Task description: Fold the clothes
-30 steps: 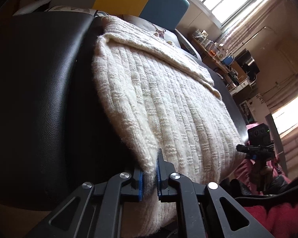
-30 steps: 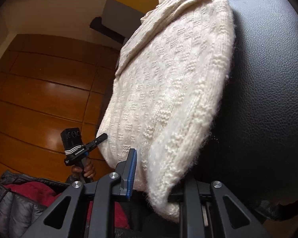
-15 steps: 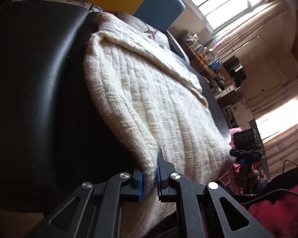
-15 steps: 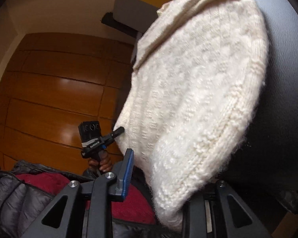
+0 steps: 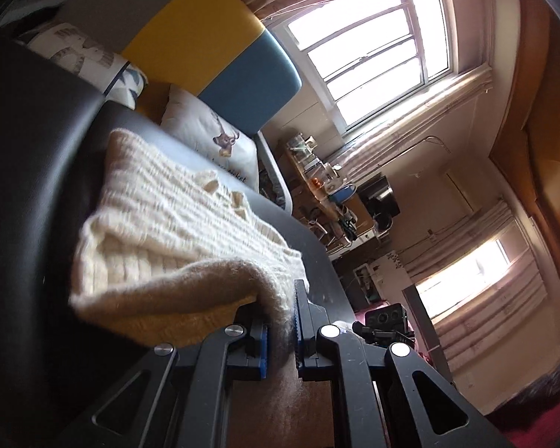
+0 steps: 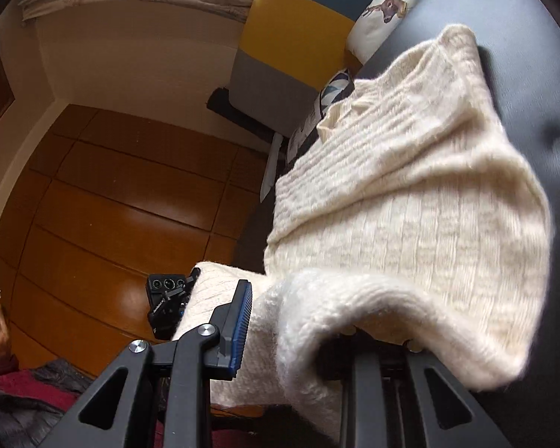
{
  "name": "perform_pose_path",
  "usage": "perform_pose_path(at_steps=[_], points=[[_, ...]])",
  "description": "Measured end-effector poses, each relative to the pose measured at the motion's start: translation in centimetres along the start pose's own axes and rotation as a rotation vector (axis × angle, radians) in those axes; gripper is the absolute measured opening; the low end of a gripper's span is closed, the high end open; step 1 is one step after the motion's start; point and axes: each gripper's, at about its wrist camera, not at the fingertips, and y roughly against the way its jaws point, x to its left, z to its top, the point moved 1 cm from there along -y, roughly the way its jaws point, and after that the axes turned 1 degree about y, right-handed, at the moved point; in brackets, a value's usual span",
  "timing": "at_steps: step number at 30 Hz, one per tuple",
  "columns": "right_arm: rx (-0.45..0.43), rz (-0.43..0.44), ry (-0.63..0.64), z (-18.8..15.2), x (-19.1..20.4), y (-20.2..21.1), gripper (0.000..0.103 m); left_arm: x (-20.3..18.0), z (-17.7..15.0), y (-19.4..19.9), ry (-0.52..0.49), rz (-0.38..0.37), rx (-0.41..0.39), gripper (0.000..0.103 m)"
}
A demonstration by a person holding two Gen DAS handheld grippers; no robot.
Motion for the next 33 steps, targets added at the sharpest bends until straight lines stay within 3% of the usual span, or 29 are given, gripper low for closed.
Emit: perform_pose_path(at_steps=[4,9,11,12,17,22,24,25,26,28,29,31,33], points=[[-0.029,-0.053,-0.029,5.2,-2.0,-1.5,0.027,3.0,5.2,-4.9,0.048,0.023,-0.005,0.01],[-0.054,-0.138,-0.134,9.9,-7.2,-3.3,0.025,9.9,8.6,-11.1,0.163,0.204,0.049,0.01],[-0.032,-0.159,-0.139,10.0,-8.5,-3.8,0.01,11.3,7.9,-12.1,0.163,0.238,0.091,0.01],[-0.033,-0.154,-0.136,9.7,-8.7,-3.7,0.008,11.3,7.4,-11.8,0.148,0.235,0.095,0.01],[-0.024,-0.123,-0.12,8.0,-8.8,-2.8,0.008,10.7,4.7,-10.0,0.108,0.231,0.121,0.01],[0.08,-0.131,-0.102,6.1,-7.7,-2.7,0.008,9.2,1.0,-7.1,0.116,0.238,0.165,0.009],[0.119,-0.132,-0.101,5.6,-7.1,-2.6,0.009,8.8,0.0,-5.8,0.15,0.221,0.168,0.009],[0.127,-0.122,-0.098,5.6,-6.5,-2.4,0.015,8.5,-0.5,-5.2,0.168,0.208,0.168,0.009],[0.135,-0.083,-0.109,5.7,-6.1,-2.5,0.015,8.2,-0.3,-4.7,0.195,0.168,0.156,0.009],[0.133,0.004,-0.149,6.2,-5.2,-2.6,0.028,7.5,0.1,-3.7,0.253,0.084,0.132,0.01],[0.099,0.028,-0.173,6.8,-5.1,-2.4,0.033,7.5,0.7,-3.5,0.303,0.019,0.112,0.011],[-0.017,0.088,-0.261,8.1,-6.1,-1.7,0.034,8.3,1.7,-3.3,0.427,-0.1,0.046,0.012],[-0.145,0.117,-0.387,9.3,-8.2,-1.5,0.05,10.5,2.2,-3.4,0.596,-0.169,-0.044,0.015]])
